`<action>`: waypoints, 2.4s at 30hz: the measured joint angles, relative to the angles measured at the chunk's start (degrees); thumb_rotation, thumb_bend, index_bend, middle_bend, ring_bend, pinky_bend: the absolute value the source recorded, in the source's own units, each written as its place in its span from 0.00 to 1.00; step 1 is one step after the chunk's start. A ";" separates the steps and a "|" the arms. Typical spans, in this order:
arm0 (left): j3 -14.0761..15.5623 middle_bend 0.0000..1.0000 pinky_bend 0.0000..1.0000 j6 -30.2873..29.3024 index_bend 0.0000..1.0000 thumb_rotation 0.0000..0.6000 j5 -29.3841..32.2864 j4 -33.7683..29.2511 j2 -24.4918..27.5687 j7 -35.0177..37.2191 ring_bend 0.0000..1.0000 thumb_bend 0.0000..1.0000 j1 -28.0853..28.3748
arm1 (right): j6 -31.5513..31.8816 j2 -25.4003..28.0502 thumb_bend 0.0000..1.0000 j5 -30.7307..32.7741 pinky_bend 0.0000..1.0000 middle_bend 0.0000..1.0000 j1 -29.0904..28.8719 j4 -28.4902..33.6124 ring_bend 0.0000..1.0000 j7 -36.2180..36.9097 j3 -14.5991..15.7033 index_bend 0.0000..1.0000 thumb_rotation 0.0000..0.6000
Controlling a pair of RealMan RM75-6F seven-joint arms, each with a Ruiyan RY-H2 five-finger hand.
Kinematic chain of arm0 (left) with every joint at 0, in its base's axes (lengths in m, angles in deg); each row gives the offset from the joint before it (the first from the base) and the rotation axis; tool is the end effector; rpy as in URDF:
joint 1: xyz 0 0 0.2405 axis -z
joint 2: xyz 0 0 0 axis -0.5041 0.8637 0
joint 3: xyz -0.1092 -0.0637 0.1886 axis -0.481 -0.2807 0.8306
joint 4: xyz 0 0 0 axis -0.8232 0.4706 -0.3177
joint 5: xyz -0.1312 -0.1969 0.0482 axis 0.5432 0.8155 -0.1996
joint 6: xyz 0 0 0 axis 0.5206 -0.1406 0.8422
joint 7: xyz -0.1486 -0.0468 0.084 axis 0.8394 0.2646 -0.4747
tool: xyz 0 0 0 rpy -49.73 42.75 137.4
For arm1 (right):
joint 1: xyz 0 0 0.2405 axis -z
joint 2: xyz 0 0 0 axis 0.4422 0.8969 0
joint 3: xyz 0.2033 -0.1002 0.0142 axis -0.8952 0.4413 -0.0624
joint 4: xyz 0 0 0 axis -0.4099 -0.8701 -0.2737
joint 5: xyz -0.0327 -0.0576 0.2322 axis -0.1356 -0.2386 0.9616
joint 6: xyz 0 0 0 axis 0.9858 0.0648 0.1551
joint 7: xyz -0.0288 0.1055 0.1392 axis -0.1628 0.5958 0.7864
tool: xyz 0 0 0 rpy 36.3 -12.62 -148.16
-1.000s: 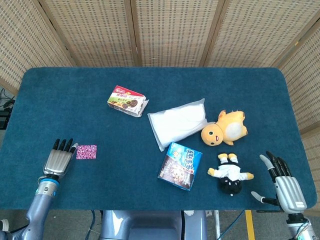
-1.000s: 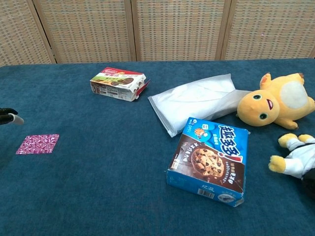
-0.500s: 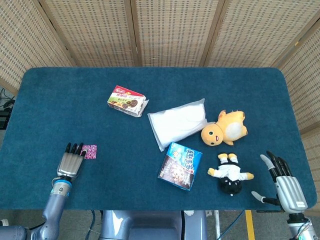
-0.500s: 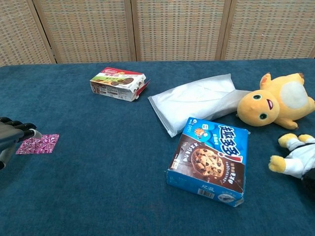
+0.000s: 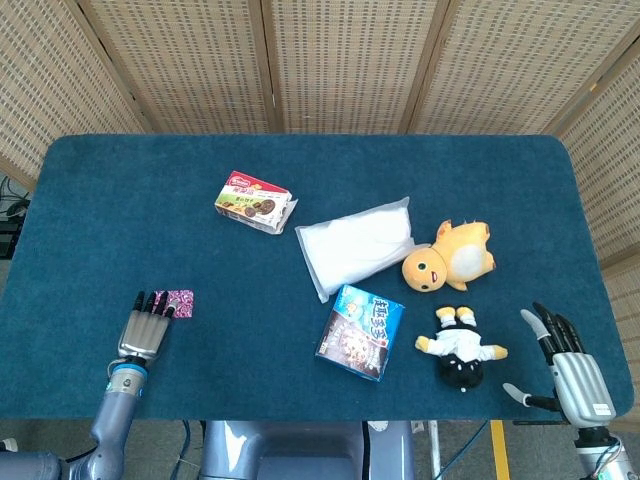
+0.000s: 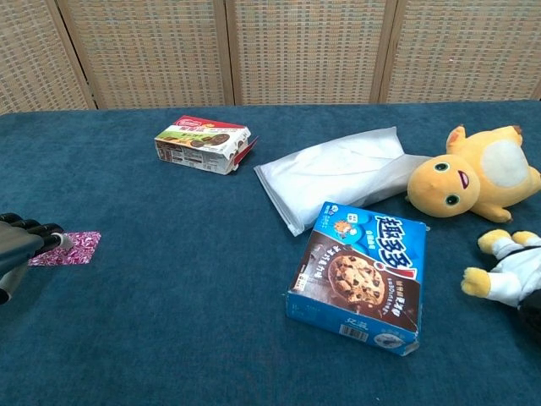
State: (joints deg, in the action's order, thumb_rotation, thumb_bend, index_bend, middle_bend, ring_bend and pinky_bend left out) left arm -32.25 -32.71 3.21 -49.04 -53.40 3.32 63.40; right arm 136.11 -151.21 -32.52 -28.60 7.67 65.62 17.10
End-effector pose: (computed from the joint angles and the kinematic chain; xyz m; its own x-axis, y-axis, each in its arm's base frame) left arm -0.2314 0.2565 -0.0581 0.7780 0.4663 0.4210 0.5478 -0.1754 -0.8180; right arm -0.2805 -0.1827 0.0920 0.1650 -0.0958 0.9816 -0.9853 -0.0602 0.1598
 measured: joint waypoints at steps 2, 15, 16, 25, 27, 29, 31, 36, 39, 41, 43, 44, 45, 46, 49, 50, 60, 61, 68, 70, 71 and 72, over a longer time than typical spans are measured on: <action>0.23 0.00 0.00 0.02 0.10 1.00 0.03 0.31 -0.01 0.34 0.00 0.94 -0.13 | 0.01 -0.01 0.10 0.09 0.00 0.00 0.01 0.01 0.00 0.04 -0.05 0.04 1.00; 1.94 0.00 0.00 0.04 0.10 1.00 -1.00 1.34 3.32 4.83 0.00 0.94 -2.14 | 0.04 -0.25 0.10 -0.11 0.00 0.00 0.01 -0.11 0.00 -0.56 0.03 0.04 1.00; 2.08 0.00 0.00 0.16 0.10 1.00 -1.14 1.48 3.66 5.44 0.00 0.94 -2.39 | 0.05 -0.24 0.11 -0.09 0.00 0.00 0.02 -0.12 0.00 -0.56 0.02 0.04 1.00; 3.65 0.00 0.00 2.40 0.10 1.00 -1.97 5.11 5.71 10.64 0.00 0.94 -5.02 | 0.20 -0.30 0.10 0.10 0.00 0.00 0.08 -0.16 0.00 -0.59 -0.13 0.04 1.00; 3.73 0.00 0.00 3.11 0.10 1.00 -2.09 5.66 6.04 12.04 0.00 0.94 -5.48 | 0.27 -0.37 0.11 0.06 0.00 0.00 0.10 -0.21 0.00 -0.71 -0.13 0.04 1.00; 3.85 0.00 0.00 3.63 0.10 1.00 -2.42 6.23 6.60 13.15 0.00 0.94 -5.91 | 0.25 -0.38 0.11 0.02 0.00 0.00 0.12 -0.21 0.00 -0.73 -0.06 0.04 1.00; 4.00 0.00 0.00 3.84 0.10 1.00 -2.67 6.79 7.32 13.44 0.00 0.94 -6.26 | 0.30 -0.36 0.11 0.00 0.00 0.00 0.12 -0.22 0.00 -0.70 -0.10 0.04 1.00; 3.70 0.00 0.00 4.19 0.10 1.00 -2.50 6.71 8.97 14.67 0.00 0.94 -6.81 | 0.37 -0.32 0.10 0.12 0.00 0.00 0.14 -0.23 0.00 -0.45 -0.17 0.04 1.00; 3.32 0.00 0.00 4.40 0.10 1.00 -2.01 6.47 9.81 14.81 0.00 0.94 -6.95 | 0.61 -0.29 0.10 -0.02 0.00 0.00 0.20 -0.24 0.00 -0.38 -0.20 0.04 1.00; 3.00 0.00 0.00 4.51 0.10 1.00 -2.04 6.24 10.13 15.28 0.00 0.94 -7.00 | 0.75 -0.31 0.11 -0.06 0.00 0.00 0.25 -0.25 0.00 -0.39 -0.24 0.04 1.00; 2.62 0.00 0.00 4.56 0.10 1.00 -2.25 5.93 10.35 15.97 0.00 0.93 -7.04 | 0.80 -0.32 0.11 -0.04 0.00 0.00 0.27 -0.25 0.00 -0.29 -0.26 0.04 1.00; 2.39 0.00 0.00 4.58 0.10 1.00 -2.41 5.72 10.49 16.43 0.00 0.93 -7.06 | 0.81 -0.32 0.11 0.01 0.00 0.00 0.28 -0.26 0.00 -0.20 -0.28 0.04 1.00; 1.99 0.00 0.00 4.59 0.10 1.00 -2.64 5.30 10.78 17.17 0.00 0.93 -7.07 | 0.81 -0.32 0.10 0.04 0.00 0.00 0.28 -0.29 0.00 -0.13 -0.29 0.04 1.00; 1.64 0.00 0.00 4.57 0.10 1.00 -2.81 4.82 11.12 17.68 0.00 0.93 -7.05 | 0.81 -0.32 0.10 0.08 0.00 0.00 0.28 -0.35 0.00 -0.11 -0.32 0.04 1.00; 0.38 0.00 0.00 4.28 0.10 1.00 -3.75 2.44 12.76 18.96 0.00 0.93 -6.81 | 0.79 -0.37 0.10 0.19 0.00 0.00 0.27 -0.46 0.00 0.08 -0.39 0.04 1.00; -0.05 0.00 0.00 4.09 0.10 1.00 -4.13 1.51 13.29 19.18 0.00 0.93 -6.64 | 0.78 -0.36 0.10 0.21 0.00 0.00 0.25 -0.46 0.00 0.14 -0.41 0.04 1.00; -1.67 0.00 0.00 3.10 0.10 1.00 -2.65 -6.63 14.53 13.48 0.00 0.92 -3.32 | 0.60 -0.17 0.11 0.45 0.00 0.00 0.25 -0.59 0.00 0.70 -0.44 0.04 1.00; -1.59 0.00 0.00 3.00 0.10 1.00 -2.09 -7.03 14.12 12.56 0.00 0.92 -3.01 | 0.46 -0.18 0.11 0.55 0.00 0.00 0.23 -0.65 0.00 0.79 -0.44 0.04 1.00; -0.87 0.00 0.00 1.50 0.10 1.00 2.86 -8.25 10.37 6.89 0.00 0.92 -0.76 | 0.26 -0.13 0.10 0.83 0.00 0.00 0.13 -0.86 0.00 1.37 -0.57 0.04 1.00; -0.93 0.00 0.00 1.30 0.10 1.00 3.93 -8.12 9.79 6.62 0.00 0.92 -0.36 | 0.17 -0.07 0.11 0.86 0.00 0.00 0.11 -0.82 0.00 1.55 -0.55 0.04 1.00; -0.98 0.00 0.00 1.26 0.10 1.00 4.37 -8.03 9.61 6.53 0.00 0.92 -0.20 | 0.17 -0.06 0.11 0.85 0.00 0.00 0.10 -0.83 0.00 1.61 -0.56 0.04 1.00; -1.06 0.00 0.00 1.22 0.10 1.00 4.92 -7.88 9.42 6.37 0.00 0.92 0.03 | 0.23 -0.06 0.11 0.80 0.00 0.00 0.11 -0.84 0.00 1.65 -0.57 0.04 1.00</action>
State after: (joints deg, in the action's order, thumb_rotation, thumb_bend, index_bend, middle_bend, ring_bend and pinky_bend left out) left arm -33.31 -31.50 8.14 -56.92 -43.98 9.69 63.43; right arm 136.34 -151.27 -31.72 -28.50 6.83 67.27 16.53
